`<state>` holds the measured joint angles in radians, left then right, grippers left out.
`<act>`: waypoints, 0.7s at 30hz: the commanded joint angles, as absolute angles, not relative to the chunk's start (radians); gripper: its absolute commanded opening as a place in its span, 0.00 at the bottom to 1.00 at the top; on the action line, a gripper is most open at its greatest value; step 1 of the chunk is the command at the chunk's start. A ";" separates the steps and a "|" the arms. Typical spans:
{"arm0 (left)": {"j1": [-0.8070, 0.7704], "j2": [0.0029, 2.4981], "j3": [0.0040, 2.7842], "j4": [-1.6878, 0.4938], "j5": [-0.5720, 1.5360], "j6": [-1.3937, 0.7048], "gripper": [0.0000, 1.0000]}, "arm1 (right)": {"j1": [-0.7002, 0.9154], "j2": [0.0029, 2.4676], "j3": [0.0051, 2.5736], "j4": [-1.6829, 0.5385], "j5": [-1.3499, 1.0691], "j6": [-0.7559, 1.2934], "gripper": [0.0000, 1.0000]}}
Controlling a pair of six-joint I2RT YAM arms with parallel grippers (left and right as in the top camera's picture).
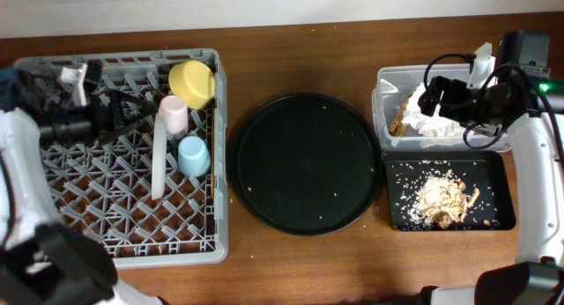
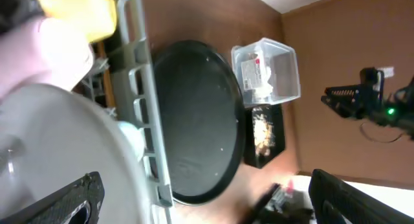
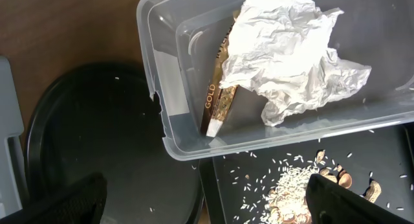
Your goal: Sort waste into correct bins and load items into the dishwasher rack
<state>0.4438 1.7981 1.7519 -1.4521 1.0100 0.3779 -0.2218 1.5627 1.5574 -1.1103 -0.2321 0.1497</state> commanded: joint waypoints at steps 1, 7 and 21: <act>0.443 1.560 1.770 -1.390 0.889 0.262 0.99 | -0.224 1.562 1.565 -1.110 -0.223 0.147 0.99; 0.300 1.216 1.770 -1.345 0.605 0.119 0.99 | -0.224 1.562 1.565 -1.110 -0.223 0.147 0.99; 0.177 1.058 1.768 -1.452 0.471 0.117 0.99 | -0.222 1.213 1.563 -1.111 -0.223 0.147 0.99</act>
<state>0.1814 1.0603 1.7645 -1.4521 0.4812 0.1257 -0.2218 1.3781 1.5532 -1.1099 -0.2317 0.1501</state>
